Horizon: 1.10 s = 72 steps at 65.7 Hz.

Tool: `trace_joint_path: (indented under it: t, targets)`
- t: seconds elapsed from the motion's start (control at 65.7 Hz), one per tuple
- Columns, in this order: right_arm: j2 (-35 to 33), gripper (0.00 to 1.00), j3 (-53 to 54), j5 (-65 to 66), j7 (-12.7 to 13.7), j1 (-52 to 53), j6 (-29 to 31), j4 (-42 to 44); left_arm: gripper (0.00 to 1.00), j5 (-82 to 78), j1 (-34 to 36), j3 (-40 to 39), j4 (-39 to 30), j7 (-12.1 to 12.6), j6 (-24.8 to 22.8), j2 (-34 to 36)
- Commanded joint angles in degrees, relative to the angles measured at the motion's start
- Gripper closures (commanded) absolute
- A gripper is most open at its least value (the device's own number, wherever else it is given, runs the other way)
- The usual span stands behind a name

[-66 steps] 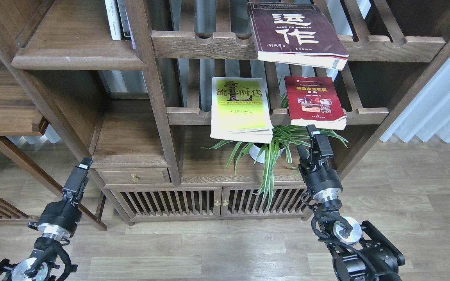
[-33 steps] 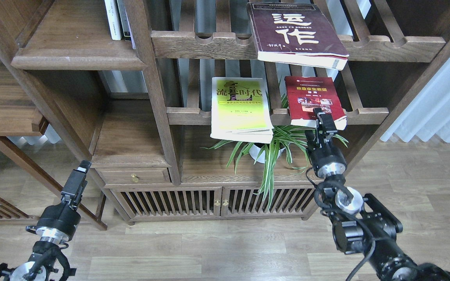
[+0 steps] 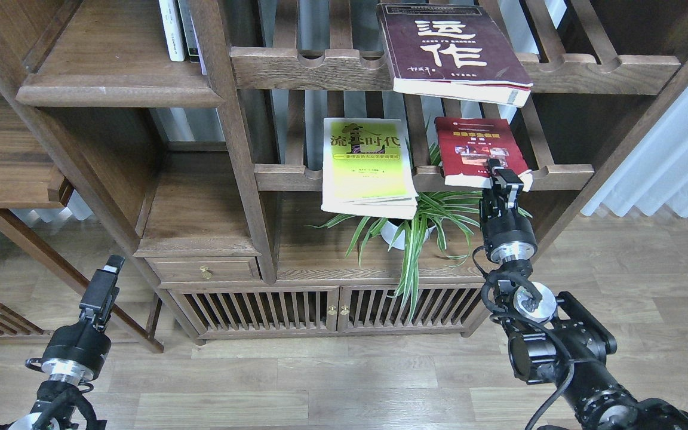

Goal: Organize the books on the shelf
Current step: 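Pull the red book off the shelf and lower it toward the left gripper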

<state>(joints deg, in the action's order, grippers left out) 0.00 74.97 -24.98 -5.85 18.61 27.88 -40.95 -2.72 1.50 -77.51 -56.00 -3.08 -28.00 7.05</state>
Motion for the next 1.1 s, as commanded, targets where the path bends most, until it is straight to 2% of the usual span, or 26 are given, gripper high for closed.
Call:
trace_joint_path:
  t: [0.0, 0.107, 0.198, 0.365, 0.457, 0.563, 0.67, 0.685, 0.7, 0.837, 0.944, 1.004, 1.081]
  targets:
    - [0.0, 0.97, 0.88, -0.77, -0.22, -5.68, 0.12, -8.7, 0.0, 0.0, -0.09, 0.43, 0.11, 0.0, 0.0, -0.1]
    - [0.0, 0.97, 2.99, -3.67, -1.44, -13.5, 0.12, -19.08, 0.0, 0.0, -0.09, 0.43, 0.28, 0.0, 0.0, -0.19]
    - [0.0, 0.97, 6.77, -6.21, -6.01, -21.05, 0.12, -26.89, 0.0, 0.0, -0.44, 0.43, 0.46, -0.09, 0.0, -0.28]
    - [-1.93, 0.97, 10.11, -7.8, -7.07, -33.89, 0.12, -29.28, 0.0, 0.0, -1.32, 0.78, 0.72, 0.0, 0.0, -0.37]
    - [-2.2, 0.97, 10.03, -12.1, -6.55, -41.36, 0.12, -28.93, 0.0, 0.0, -1.59, 1.4, 1.07, 0.0, 0.0, -0.63]
    - [-2.64, 0.96, 8.18, -14.04, -5.93, -44.97, 0.12, -27.52, 0.0, 0.0, -2.73, 3.77, 1.69, 0.09, 0.0, -1.07]
    - [-2.99, 0.95, -1.04, -13.78, -4.7, -45.06, 0.12, -23.92, 0.0, 0.0, -4.48, 10.09, 2.74, 0.44, 0.0, -0.81]
    - [-2.64, 0.95, -7.14, -13.51, -4.0, -44.36, 0.12, -22.35, 0.0, 0.17, -6.31, 15.32, 3.18, 1.31, 0.0, -0.29]
    - [-2.64, 0.95, -9.2, -13.34, -3.74, -43.75, 0.12, -21.9, 0.0, 0.26, -6.59, 17.37, 3.27, 1.32, 0.0, -0.11]
    - [-2.37, 0.95, -19.24, -10.35, -2.68, -37.95, 0.12, -19.52, 0.0, 4.65, -6.6, 24.86, 4.06, 1.32, 0.0, 4.11]
    - [-2.55, 0.95, -26.18, -8.68, -1.45, -31.62, 0.12, -16.36, 0.0, 14.23, -5.37, 31.45, 0.46, 1.93, 0.0, 11.05]
    - [-2.37, 0.95, -28.12, -8.5, -0.48, -29.33, 0.12, -14.95, 0.0, 18.98, -3.96, 35.23, -0.86, 2.9, 0.0, 14.57]
    - [-2.2, 0.95, -30.57, -8.59, 1.8, -27.14, 0.12, -14.34, 0.01, 25.99, -1.77, 39.97, -1.83, 5.62, 0.0, 18.78]
